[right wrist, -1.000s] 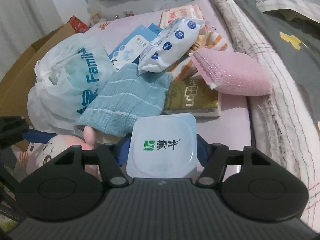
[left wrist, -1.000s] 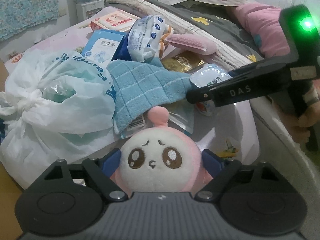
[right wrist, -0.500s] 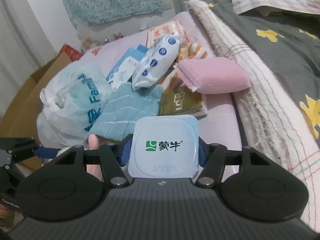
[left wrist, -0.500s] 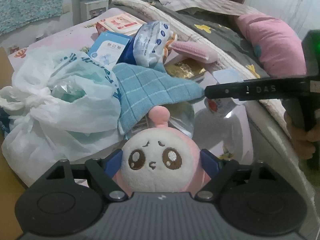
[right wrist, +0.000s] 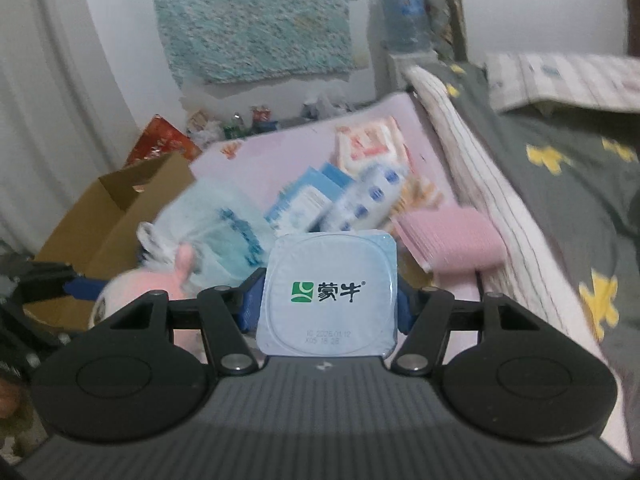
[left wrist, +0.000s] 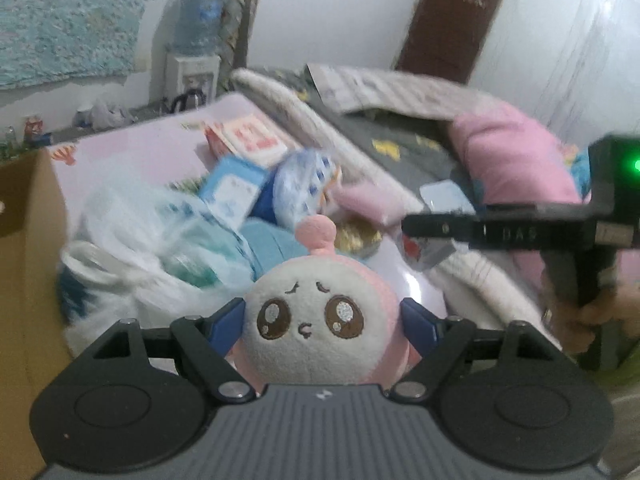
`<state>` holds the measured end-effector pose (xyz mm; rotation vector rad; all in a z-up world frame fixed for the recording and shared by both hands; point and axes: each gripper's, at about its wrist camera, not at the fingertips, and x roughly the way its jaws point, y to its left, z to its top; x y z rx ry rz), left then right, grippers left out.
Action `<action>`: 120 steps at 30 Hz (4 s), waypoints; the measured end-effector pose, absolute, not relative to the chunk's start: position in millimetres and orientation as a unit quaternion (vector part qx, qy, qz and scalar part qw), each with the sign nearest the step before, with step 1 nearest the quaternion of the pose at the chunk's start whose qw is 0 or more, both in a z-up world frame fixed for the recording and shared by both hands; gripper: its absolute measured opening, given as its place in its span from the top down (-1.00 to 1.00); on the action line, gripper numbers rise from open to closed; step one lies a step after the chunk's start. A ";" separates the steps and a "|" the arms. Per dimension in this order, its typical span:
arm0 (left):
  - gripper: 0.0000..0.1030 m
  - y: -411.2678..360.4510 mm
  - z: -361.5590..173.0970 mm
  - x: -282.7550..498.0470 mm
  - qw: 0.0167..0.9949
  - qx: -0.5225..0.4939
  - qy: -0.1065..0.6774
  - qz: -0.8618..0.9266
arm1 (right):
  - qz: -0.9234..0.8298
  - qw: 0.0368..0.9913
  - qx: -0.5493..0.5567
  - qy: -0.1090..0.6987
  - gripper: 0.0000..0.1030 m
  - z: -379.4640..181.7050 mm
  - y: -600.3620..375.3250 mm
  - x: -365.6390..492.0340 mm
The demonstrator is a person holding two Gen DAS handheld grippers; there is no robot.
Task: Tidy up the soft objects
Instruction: 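Carry the yogurt cup with the right tool while the left tool carries the plush to the box, then open the right tool over the box while the left tool releases the plush inside, then move both open tools back toward the pile on the bed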
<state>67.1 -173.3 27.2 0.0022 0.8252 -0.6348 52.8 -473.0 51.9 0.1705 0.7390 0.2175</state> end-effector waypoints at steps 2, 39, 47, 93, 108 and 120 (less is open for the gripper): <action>-0.62 -158.2 40.6 67.9 0.875 -0.011 0.383 -0.296 | 0.117 0.925 0.075 0.355 -0.16 64.5 -462.7 56.9; -0.64 133.4 24.9 301.2 0.892 -0.019 0.447 0.066 | 0.314 0.811 0.068 0.488 -0.16 62.5 -73.2 351.6; -0.73 136.0 -7.1 330.7 0.874 0.015 0.477 0.095 | 0.311 0.798 0.071 0.512 -0.16 25.2 -55.0 379.8; -0.89 164.0 4.1 316.8 0.863 -0.094 0.483 0.114 | 0.314 0.773 0.167 0.525 -0.24 -5.4 -52.1 416.5; -0.89 142.3 26.2 291.3 0.880 -0.098 0.457 0.080 | 0.359 0.785 0.219 0.456 -0.24 44.3 -99.9 365.9; -0.90 84.3 67.2 227.7 0.919 -0.045 0.391 -0.010 | 0.337 0.816 0.299 0.363 -0.26 74.2 -227.3 255.6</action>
